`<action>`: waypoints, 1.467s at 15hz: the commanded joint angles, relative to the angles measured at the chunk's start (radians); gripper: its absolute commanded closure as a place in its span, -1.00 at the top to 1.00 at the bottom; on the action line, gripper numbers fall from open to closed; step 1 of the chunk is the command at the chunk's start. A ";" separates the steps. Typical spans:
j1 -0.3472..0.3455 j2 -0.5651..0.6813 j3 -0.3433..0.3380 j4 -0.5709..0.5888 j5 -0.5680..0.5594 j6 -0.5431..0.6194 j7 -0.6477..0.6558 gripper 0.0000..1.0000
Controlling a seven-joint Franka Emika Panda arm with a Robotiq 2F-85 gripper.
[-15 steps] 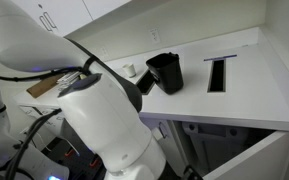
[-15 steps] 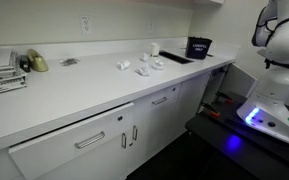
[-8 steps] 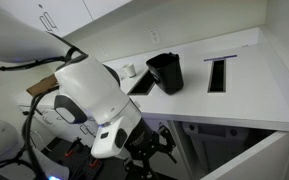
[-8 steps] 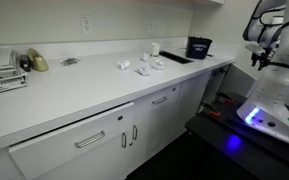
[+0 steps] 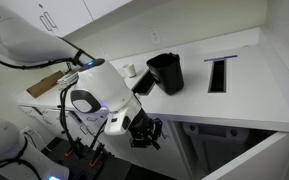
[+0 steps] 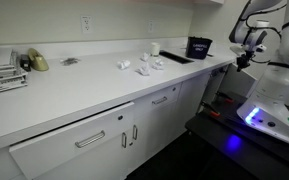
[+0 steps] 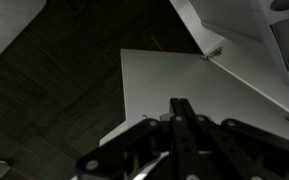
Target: Open the bottom right cupboard door
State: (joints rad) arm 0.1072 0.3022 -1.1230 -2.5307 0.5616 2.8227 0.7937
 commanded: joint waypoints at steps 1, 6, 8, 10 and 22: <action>-0.203 0.006 0.168 0.042 0.012 -0.036 0.040 -1.00; -0.487 0.145 0.405 0.180 0.293 -0.066 -0.144 -1.00; -0.585 0.233 0.475 0.261 0.357 -0.085 -0.183 -1.00; -0.672 0.311 0.535 0.334 0.354 -0.083 -0.175 -1.00; -0.817 0.597 0.517 0.631 0.243 -0.046 -0.055 -1.00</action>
State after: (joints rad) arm -0.6830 0.8575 -0.5842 -1.9680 0.8391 2.7781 0.6830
